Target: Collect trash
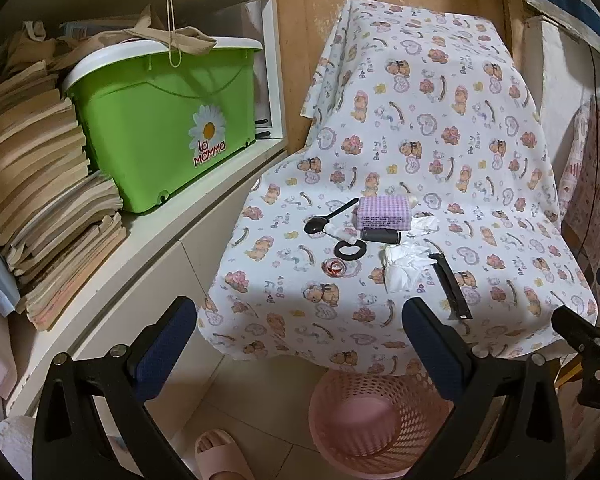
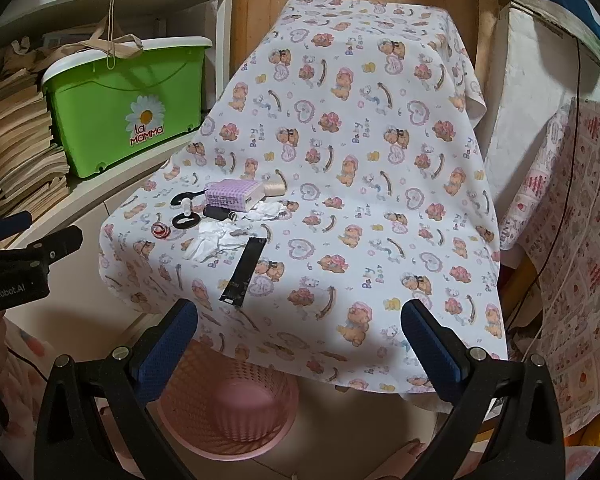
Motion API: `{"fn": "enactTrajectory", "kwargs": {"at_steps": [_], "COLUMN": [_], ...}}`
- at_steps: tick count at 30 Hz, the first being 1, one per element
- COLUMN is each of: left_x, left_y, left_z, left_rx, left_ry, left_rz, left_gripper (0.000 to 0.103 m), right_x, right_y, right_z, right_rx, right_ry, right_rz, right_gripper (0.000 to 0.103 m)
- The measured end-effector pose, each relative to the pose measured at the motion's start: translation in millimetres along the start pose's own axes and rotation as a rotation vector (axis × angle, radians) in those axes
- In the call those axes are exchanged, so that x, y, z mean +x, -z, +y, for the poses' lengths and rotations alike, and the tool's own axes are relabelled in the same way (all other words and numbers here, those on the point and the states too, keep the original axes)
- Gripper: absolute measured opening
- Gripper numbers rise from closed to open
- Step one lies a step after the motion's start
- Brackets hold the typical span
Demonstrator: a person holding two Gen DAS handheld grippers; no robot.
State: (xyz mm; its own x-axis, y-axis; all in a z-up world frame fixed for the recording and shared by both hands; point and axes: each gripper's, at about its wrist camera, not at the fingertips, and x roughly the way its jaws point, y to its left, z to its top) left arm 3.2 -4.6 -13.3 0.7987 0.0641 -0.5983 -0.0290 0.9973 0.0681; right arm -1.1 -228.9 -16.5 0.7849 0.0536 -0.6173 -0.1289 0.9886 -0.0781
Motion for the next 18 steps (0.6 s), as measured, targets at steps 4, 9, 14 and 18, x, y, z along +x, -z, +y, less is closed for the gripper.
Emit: {"fn": "enactTrajectory", "kwargs": {"at_steps": [4, 9, 14, 18], "left_x": [1.2, 2.5, 3.1, 1.8], "left_y": [0.4, 0.1, 0.2, 1.1], "left_z": [-2.0, -5.0, -5.8, -5.8], "left_rx": [-0.006, 0.000, 0.008, 0.005], "left_ry": [0.005, 0.002, -0.025, -0.013], "left_rz": [0.007, 0.003, -0.003, -0.010], "left_gripper": [0.102, 0.102, 0.102, 0.102], "right_x": [-0.9, -2.2, -2.5, -2.8], "right_y": [0.5, -1.8, -2.5, -2.4], "right_z": [1.3, 0.7, 0.8, -0.3], "right_rx": [0.006, 0.016, 0.009, 0.017], "right_ry": [-0.004, -0.017, -0.012, -0.017], "right_rz": [0.007, 0.006, 0.001, 0.007], "right_gripper": [0.103, 0.103, 0.103, 0.103]}}
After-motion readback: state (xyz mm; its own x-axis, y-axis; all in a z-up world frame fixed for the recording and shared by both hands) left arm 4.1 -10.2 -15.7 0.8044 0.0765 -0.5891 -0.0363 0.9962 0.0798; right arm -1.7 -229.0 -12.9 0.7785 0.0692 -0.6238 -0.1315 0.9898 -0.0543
